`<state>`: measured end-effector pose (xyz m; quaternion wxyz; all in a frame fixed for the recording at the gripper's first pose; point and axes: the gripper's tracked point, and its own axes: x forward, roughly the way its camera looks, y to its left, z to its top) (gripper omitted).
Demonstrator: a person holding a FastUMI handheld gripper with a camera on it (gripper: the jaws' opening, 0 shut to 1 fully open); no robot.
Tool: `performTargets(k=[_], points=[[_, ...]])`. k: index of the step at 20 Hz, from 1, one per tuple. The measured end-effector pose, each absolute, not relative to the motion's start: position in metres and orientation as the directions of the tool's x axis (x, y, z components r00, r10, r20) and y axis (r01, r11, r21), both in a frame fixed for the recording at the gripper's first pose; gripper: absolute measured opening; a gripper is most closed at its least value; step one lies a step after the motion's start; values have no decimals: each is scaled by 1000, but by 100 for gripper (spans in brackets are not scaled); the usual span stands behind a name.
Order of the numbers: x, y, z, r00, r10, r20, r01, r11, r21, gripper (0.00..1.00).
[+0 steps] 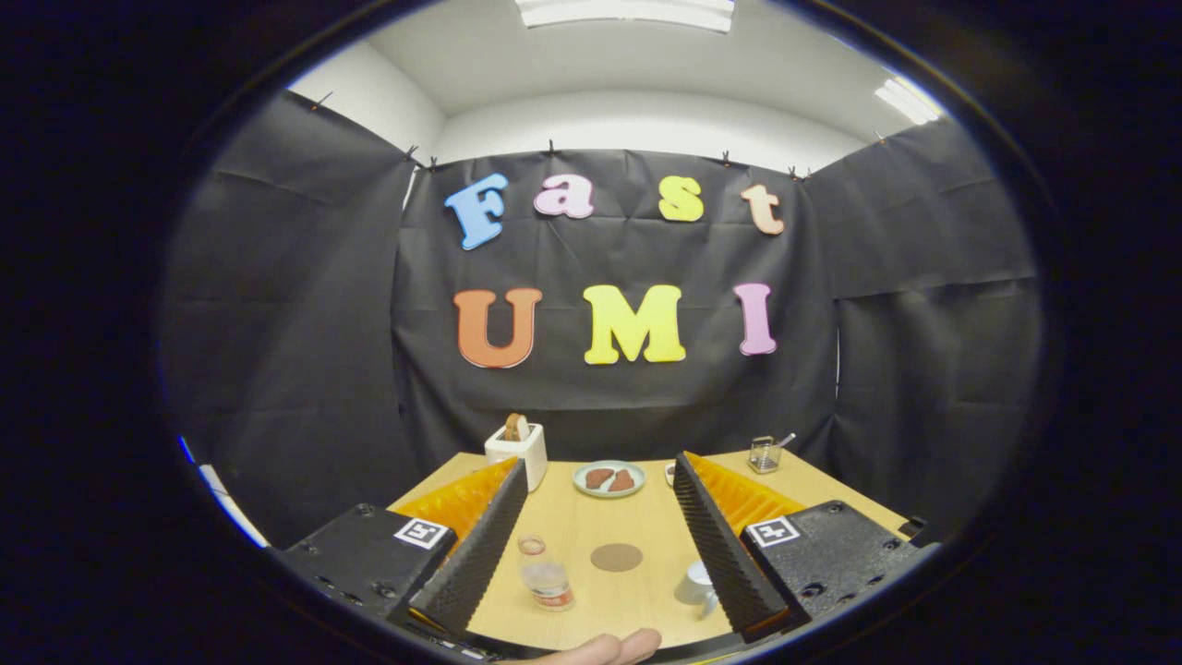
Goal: Take the bottle from table, then pour the juice into the cup, finally place the bottle on the coaster
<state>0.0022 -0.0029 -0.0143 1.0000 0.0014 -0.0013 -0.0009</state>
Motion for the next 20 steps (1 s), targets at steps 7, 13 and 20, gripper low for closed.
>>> performTargets(k=[7,13,20], points=[[1,-5,-11,999,7,31,-7,1000,22,100],[7,-3,-27,1000,4,15,-4,1000,12,100],[22,8,-60,1000,20,6,-20,1000,3,100]])
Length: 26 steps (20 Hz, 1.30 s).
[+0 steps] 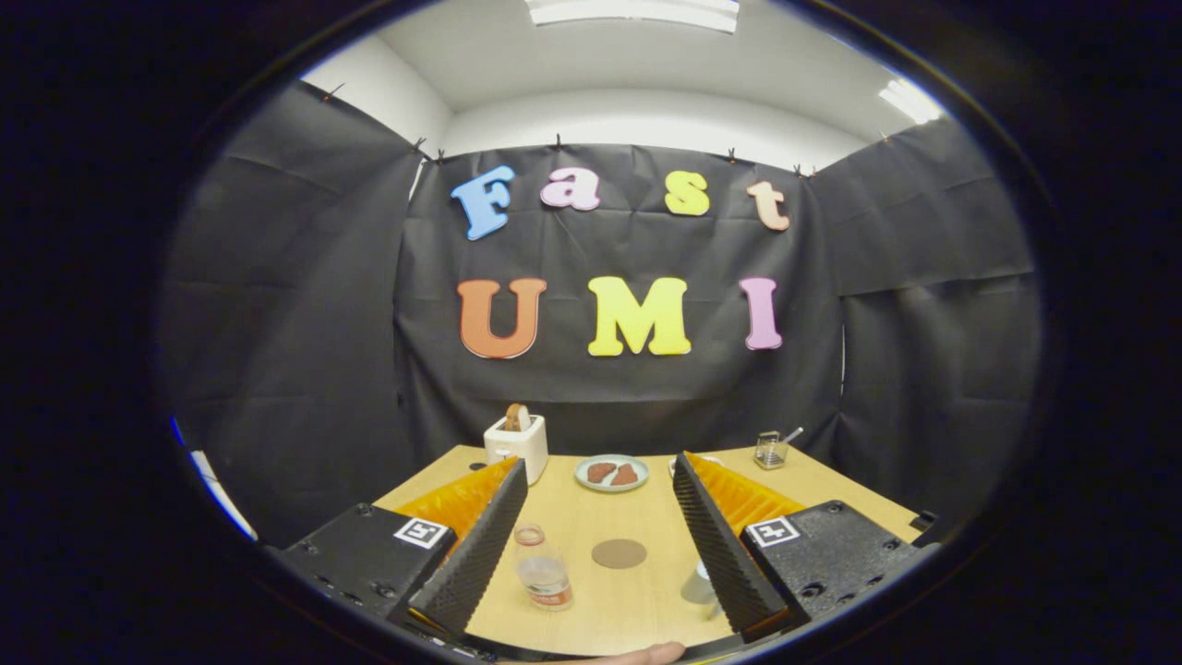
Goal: Take the bottle from table, then pour the juice into the cup, finally place the bottle on the coaster
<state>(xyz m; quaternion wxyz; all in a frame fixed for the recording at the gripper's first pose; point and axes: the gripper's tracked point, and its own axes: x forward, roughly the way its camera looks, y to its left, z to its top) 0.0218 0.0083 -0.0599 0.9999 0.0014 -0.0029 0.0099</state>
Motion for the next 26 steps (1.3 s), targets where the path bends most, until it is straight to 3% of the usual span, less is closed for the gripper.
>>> performTargets(k=[26], points=[[85,71,-241,996,68,-50,-68,998,4,100]])
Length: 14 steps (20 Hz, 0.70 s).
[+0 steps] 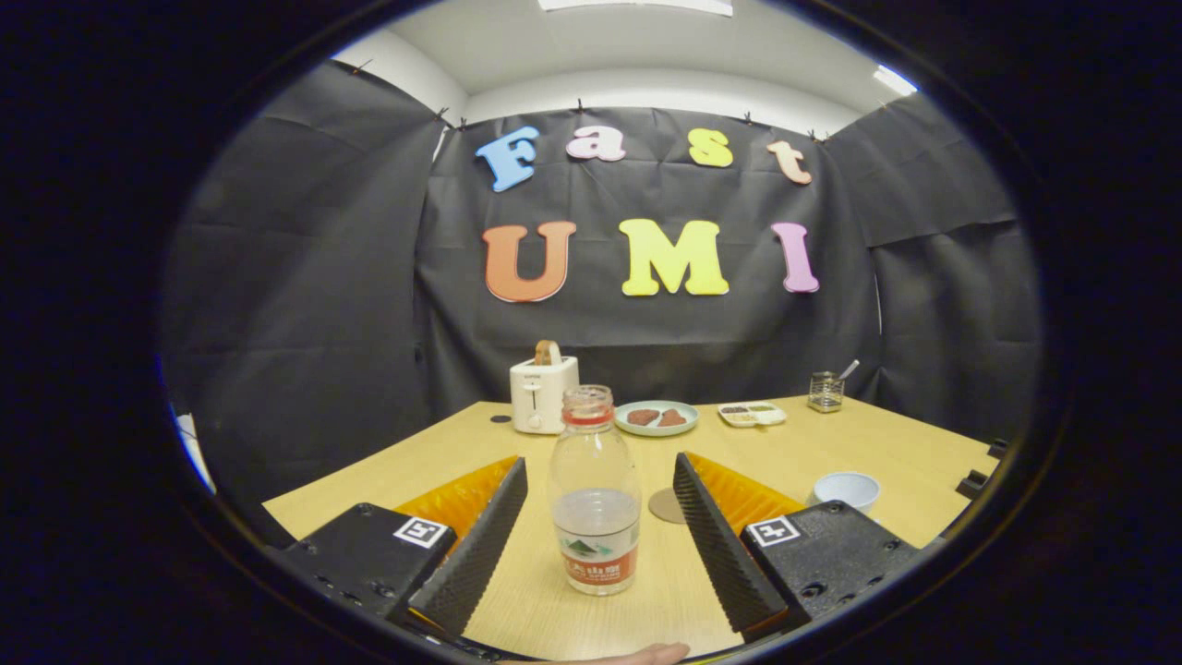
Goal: Take the bottle from table, then pour the juice into the cup, finally place the bottle on the coaster
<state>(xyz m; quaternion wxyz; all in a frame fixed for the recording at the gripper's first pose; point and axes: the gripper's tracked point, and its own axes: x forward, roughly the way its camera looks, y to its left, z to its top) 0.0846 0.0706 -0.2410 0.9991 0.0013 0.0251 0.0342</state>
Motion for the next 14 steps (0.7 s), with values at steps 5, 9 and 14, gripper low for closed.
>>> performTargets(k=[5,9,14], points=[[102,83,-271,996,40,-83,-40,999,3,100],[114,72,-286,995,-34,-95,33,999,-16,100],[132,70,-304,993,-66,-101,63,998,-26,100]])
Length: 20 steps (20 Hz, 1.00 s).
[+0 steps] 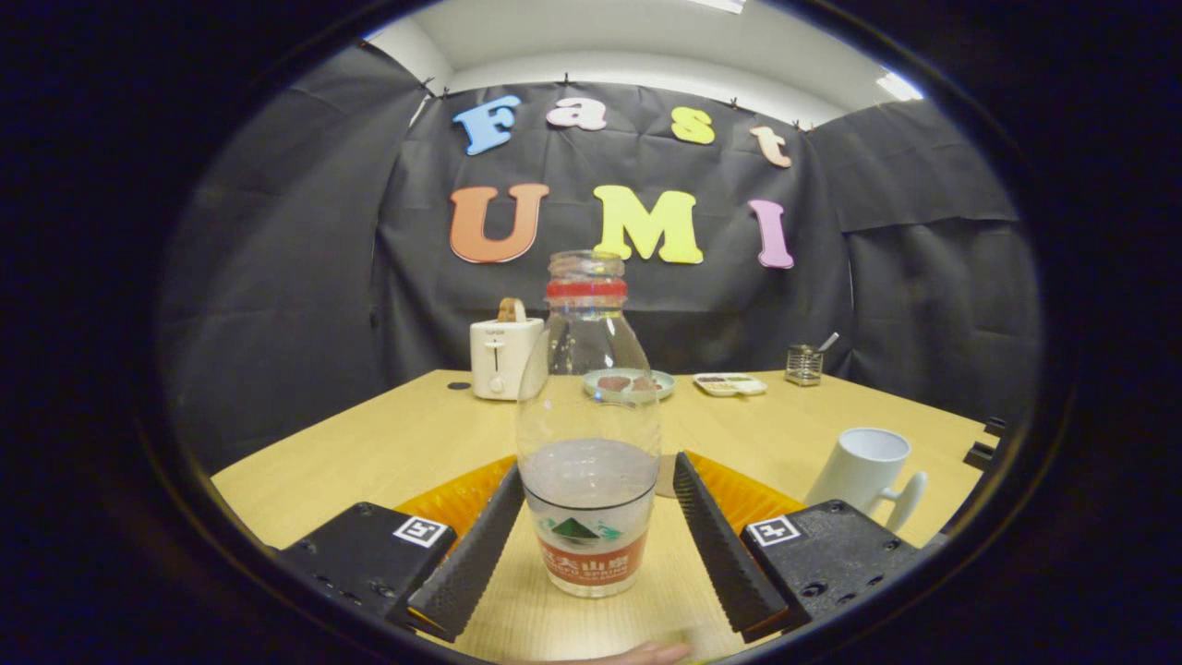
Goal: Take the bottle from table, then pour the juice into the cup, finally place the bottle on the coaster
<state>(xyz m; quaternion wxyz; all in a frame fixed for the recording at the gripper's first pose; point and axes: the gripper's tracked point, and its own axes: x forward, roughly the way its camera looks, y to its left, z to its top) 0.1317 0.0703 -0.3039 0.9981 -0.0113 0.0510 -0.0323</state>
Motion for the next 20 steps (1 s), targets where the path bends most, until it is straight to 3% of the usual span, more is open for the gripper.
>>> performTargets(k=[5,9,20], points=[[139,68,-310,990,-102,-102,97,994,-53,100],[138,68,-307,986,-87,-142,90,996,16,80],[116,75,-221,996,22,-82,7,943,333,79]])
